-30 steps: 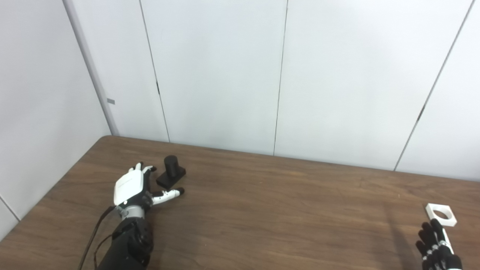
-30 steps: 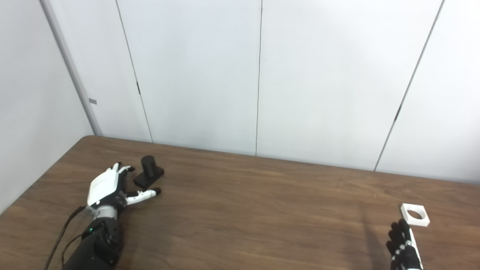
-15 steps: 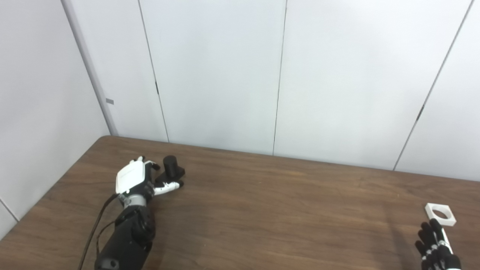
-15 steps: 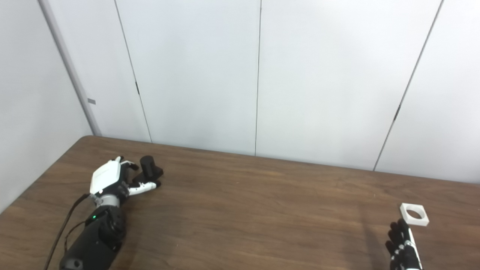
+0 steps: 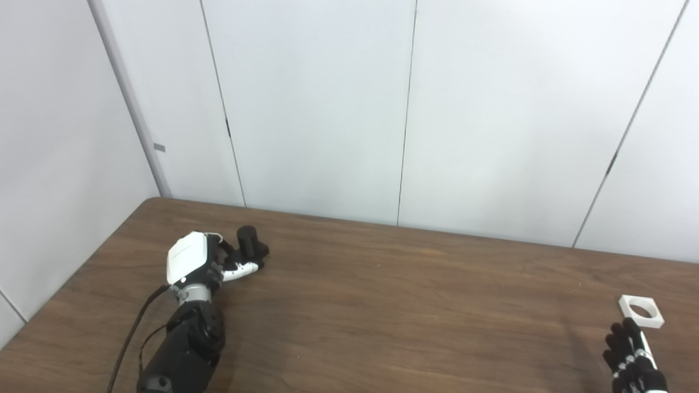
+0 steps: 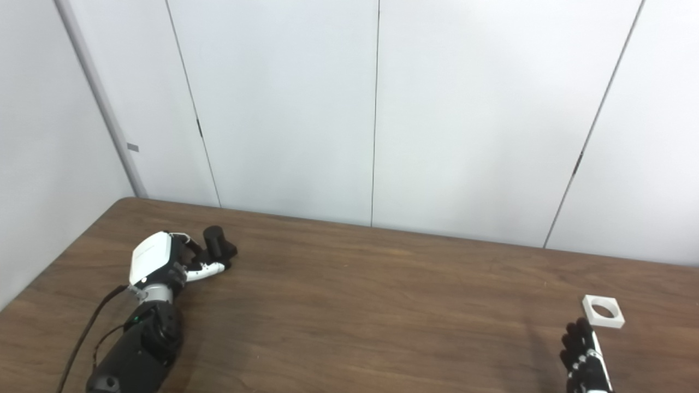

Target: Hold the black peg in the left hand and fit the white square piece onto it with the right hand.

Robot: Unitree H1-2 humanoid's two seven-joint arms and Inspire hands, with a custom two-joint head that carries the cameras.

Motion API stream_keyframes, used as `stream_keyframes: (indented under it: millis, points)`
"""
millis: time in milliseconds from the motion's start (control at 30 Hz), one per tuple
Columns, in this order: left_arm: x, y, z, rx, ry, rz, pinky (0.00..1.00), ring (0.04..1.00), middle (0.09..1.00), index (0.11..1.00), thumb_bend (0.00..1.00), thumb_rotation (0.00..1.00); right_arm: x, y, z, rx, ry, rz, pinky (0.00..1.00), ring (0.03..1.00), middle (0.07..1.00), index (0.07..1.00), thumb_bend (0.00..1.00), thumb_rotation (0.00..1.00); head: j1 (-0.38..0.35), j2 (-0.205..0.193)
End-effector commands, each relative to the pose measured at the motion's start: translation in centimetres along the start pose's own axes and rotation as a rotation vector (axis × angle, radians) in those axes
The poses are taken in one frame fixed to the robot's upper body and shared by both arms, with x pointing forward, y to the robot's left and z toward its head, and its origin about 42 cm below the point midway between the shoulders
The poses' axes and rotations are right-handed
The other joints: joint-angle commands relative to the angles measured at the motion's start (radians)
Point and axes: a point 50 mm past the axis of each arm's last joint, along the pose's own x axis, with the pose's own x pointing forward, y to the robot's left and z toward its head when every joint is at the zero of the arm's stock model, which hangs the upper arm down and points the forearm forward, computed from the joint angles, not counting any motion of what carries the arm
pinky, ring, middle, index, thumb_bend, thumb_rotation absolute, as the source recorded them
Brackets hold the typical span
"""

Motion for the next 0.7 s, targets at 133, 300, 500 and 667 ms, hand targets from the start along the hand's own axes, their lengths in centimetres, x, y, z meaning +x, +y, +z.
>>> stream_keyframes:
  millis: [133,300,500,667]
  points:
    - [1.3,1.9,-0.1,0.017,-0.027,0.041,1.00,0.885,0.766,0.484,0.52,0.05,-3.6,0.3,-3.6,0.037,0.159,-0.041,1.00,0.981,0.983,1.000,0.51,1.00,-0.002,0.005]
    - [1.4,1.9,0.1,0.012,-0.050,0.019,1.00,0.878,0.769,0.484,0.52,0.05,-3.4,0.3,-3.5,0.031,0.160,-0.046,0.99,0.982,0.982,1.000,0.52,1.00,-0.009,0.006]
    - [0.8,2.2,0.5,0.000,-0.112,-0.019,1.00,0.872,0.762,0.485,0.52,0.04,-3.2,0.5,-3.2,0.031,0.147,-0.043,0.98,0.978,0.979,1.000,0.51,1.00,-0.021,0.012]
    - [-0.6,2.6,1.0,-0.024,-0.194,-0.051,1.00,0.881,0.771,0.485,0.52,0.05,-3.3,0.6,-3.0,0.021,0.146,-0.048,0.97,0.969,0.972,1.000,0.51,1.00,-0.028,0.019]
